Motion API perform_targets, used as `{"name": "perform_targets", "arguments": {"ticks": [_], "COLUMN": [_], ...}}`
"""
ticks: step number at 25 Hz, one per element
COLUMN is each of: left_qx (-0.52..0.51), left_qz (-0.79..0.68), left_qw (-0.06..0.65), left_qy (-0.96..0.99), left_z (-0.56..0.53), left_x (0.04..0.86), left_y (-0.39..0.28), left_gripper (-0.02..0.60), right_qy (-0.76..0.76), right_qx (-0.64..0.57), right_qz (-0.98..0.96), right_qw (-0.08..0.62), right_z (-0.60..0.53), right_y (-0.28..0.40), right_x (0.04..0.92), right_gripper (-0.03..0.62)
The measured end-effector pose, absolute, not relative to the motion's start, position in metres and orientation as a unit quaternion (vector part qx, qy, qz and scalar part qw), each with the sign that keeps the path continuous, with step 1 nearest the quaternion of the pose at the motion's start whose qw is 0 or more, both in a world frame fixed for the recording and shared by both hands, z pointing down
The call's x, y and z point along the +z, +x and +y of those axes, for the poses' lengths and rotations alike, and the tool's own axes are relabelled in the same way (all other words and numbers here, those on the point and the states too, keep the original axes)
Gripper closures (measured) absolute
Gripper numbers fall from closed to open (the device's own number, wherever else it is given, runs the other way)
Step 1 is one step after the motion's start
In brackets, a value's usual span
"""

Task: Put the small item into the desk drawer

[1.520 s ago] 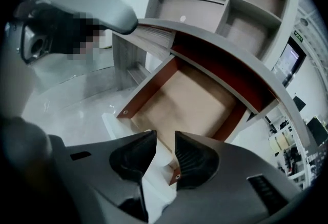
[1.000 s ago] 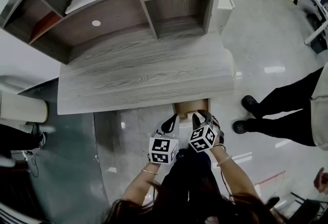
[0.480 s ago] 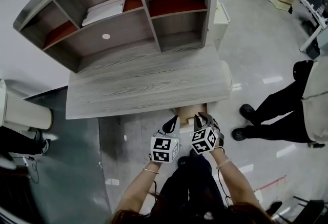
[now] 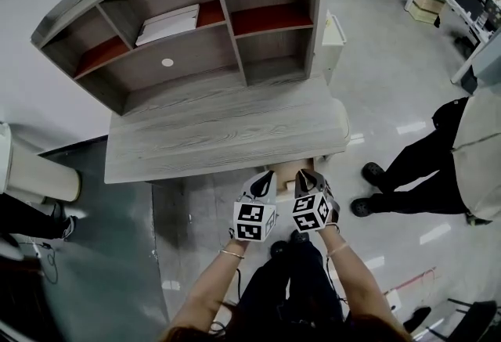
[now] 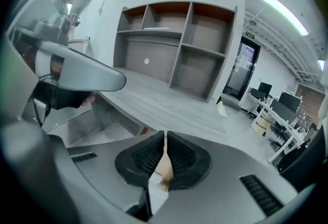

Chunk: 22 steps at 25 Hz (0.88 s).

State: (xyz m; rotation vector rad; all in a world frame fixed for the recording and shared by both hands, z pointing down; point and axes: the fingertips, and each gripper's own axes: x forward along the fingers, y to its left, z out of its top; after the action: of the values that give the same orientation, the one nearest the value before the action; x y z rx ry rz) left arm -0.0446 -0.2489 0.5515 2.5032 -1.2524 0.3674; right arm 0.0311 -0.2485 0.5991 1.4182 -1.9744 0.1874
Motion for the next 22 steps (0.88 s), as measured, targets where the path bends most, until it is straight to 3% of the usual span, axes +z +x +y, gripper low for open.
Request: {"name": "perform_targets", "arguments": {"ticks": [22], "left_qx": [0.101], "left_qz": [-0.469], "left_qw": [0.137], "left_qy": [0.867], "left_z": [-0.196], "left_x": [0.486], "left_y": [-0.012], "left_gripper": [0.566], "right_qy": [0.568], "right_qx": [0.043], "right_qz": [-0.787], "right_qw": [0.239], "right_z": [-0.194], "right_y": [0.065], "right_x": [0.504], "right_gripper": [0.592]}}
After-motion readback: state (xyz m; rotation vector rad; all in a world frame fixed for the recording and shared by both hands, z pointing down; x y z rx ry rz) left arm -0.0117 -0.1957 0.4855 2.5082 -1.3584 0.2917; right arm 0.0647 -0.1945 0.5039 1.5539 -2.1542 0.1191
